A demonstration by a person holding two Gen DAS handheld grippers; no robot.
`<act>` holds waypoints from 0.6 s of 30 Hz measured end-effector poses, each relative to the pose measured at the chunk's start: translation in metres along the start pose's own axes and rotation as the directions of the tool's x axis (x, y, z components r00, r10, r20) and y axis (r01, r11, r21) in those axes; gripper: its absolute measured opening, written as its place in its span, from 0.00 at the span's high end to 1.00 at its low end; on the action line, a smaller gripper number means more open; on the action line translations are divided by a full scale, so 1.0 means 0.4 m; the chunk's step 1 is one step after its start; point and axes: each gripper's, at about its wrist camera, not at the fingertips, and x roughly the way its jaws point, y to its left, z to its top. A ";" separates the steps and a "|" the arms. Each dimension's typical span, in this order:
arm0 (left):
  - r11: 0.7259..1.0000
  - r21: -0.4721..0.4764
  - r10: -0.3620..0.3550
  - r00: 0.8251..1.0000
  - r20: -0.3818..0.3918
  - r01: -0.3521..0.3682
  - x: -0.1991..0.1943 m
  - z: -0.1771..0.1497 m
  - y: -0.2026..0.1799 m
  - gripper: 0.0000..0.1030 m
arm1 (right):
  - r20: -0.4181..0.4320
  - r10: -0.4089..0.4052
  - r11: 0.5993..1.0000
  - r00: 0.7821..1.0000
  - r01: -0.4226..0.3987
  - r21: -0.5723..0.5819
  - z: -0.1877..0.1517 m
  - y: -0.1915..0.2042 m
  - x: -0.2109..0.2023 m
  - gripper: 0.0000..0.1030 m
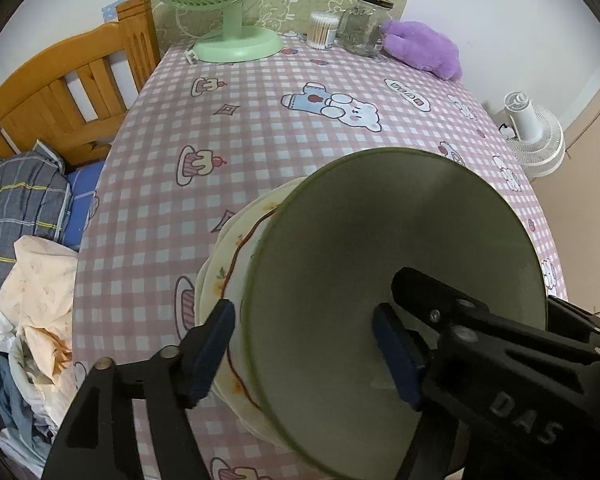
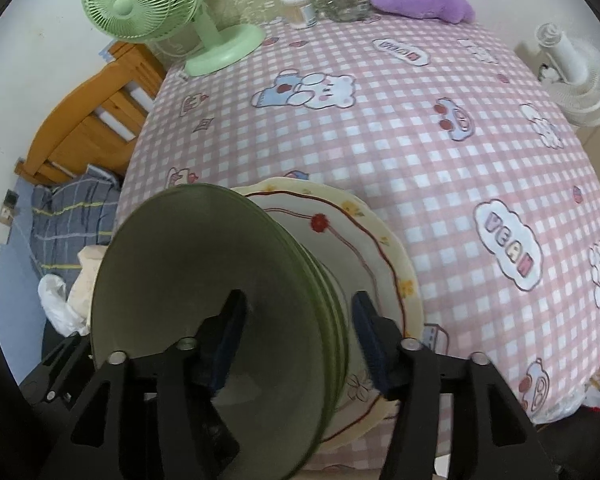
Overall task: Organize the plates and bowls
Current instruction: 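Lift the nested bowls with both tools and carry them over the plates, then lower the nested bowls onto the red-rimmed plate stack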
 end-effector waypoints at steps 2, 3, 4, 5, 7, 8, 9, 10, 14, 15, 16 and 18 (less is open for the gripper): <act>1.000 0.014 -0.004 1.000 0.007 0.004 -0.004 -0.006 0.004 0.26 | 0.017 -0.005 1.000 1.000 0.005 0.001 -0.010 0.002 -0.006 0.26; 1.000 0.025 -0.004 1.000 0.009 0.004 -0.006 -0.009 0.007 0.26 | 0.025 -0.014 1.000 1.000 0.014 -0.001 -0.016 0.008 -0.010 0.25; 1.000 0.031 -0.005 1.000 0.009 0.004 -0.006 -0.011 0.008 0.26 | 0.031 -0.021 1.000 0.999 0.021 -0.003 -0.021 0.013 -0.011 0.25; 0.999 0.040 -0.007 1.000 0.009 0.007 -0.007 -0.014 0.010 0.26 | 0.036 -0.027 1.000 0.999 0.027 -0.003 -0.024 0.017 -0.011 0.25; 0.998 0.054 -0.013 1.000 0.020 0.012 -0.013 -0.018 0.018 0.26 | 0.047 -0.038 0.999 0.998 0.038 0.006 -0.035 0.025 -0.012 0.24; 0.998 0.057 -0.015 1.000 0.024 0.013 -0.014 -0.017 0.019 0.26 | 0.053 -0.038 0.999 0.998 0.038 0.011 -0.040 0.029 -0.012 0.24; 0.998 0.062 -0.017 0.999 0.029 0.015 -0.018 -0.016 0.021 0.26 | 0.063 -0.040 0.999 0.997 0.039 0.018 -0.043 0.033 -0.014 0.24; 0.998 0.067 -0.019 0.999 0.034 0.017 -0.022 -0.014 0.021 0.26 | 0.068 -0.042 0.999 0.997 0.040 0.023 -0.043 0.035 -0.015 0.24; 0.996 0.084 -0.036 0.996 0.079 0.029 -0.057 -0.008 0.018 0.26 | 0.109 -0.057 0.998 0.992 0.054 0.027 -0.045 0.047 -0.045 0.24; 0.996 0.086 -0.037 0.995 0.093 0.029 -0.068 -0.007 0.016 0.26 | 0.123 -0.060 0.998 0.991 0.057 0.024 -0.045 0.051 -0.055 0.24; 0.996 0.088 -0.038 0.993 0.109 0.029 -0.080 -0.007 0.014 0.26 | 0.138 -0.062 0.998 0.988 0.060 0.021 -0.046 0.054 -0.069 0.24; 0.996 0.087 -0.044 0.990 0.133 0.033 -0.095 -0.006 0.011 0.26 | 0.163 -0.064 0.998 0.985 0.062 0.015 -0.046 0.057 -0.089 0.24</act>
